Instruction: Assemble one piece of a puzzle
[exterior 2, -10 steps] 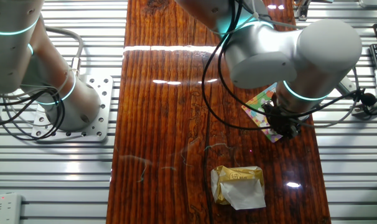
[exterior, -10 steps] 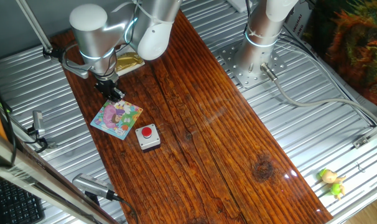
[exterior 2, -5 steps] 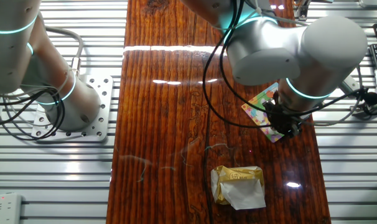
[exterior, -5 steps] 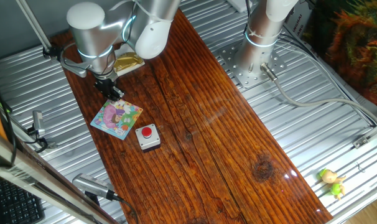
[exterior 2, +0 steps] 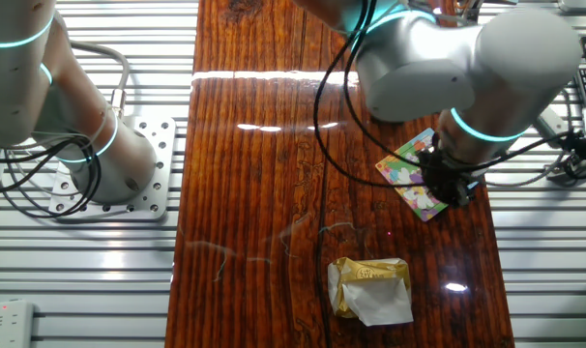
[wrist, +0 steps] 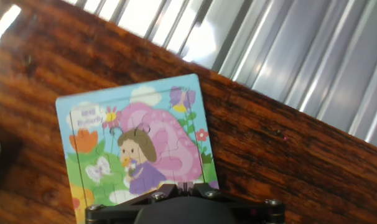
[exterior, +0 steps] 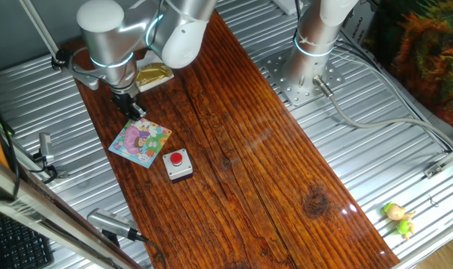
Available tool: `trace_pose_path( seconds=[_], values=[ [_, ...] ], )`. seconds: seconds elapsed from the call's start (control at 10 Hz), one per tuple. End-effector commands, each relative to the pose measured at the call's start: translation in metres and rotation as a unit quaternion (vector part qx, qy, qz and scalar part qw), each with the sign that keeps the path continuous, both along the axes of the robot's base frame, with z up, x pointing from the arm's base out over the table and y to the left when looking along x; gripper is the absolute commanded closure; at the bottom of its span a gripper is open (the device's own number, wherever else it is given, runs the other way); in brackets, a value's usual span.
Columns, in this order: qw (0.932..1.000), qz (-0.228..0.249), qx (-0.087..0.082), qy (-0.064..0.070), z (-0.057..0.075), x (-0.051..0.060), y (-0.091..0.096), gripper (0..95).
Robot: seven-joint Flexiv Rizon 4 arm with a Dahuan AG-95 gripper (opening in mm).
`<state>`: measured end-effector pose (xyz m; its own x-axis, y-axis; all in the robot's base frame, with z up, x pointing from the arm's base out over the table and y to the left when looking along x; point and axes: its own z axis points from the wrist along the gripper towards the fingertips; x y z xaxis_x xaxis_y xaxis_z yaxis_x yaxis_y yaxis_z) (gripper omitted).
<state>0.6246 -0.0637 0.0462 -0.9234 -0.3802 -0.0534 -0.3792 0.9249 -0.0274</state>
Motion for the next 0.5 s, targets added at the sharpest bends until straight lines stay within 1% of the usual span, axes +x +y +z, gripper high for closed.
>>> trace_pose_path(
  seconds=[0.1, 0.2, 0.3, 0.5],
  values=[
    [0.9918, -0.127, 0.012, -0.013, 0.020, 0.017, 0.006, 95.0],
    [0.9868, -0.161, 0.010, -0.014, 0.024, 0.022, 0.008, 95.0],
    [0.9828, -0.184, 0.010, -0.013, 0.027, 0.026, 0.011, 95.0],
    [0.9822, -0.187, 0.009, -0.014, 0.029, 0.027, 0.010, 95.0]
  ],
)
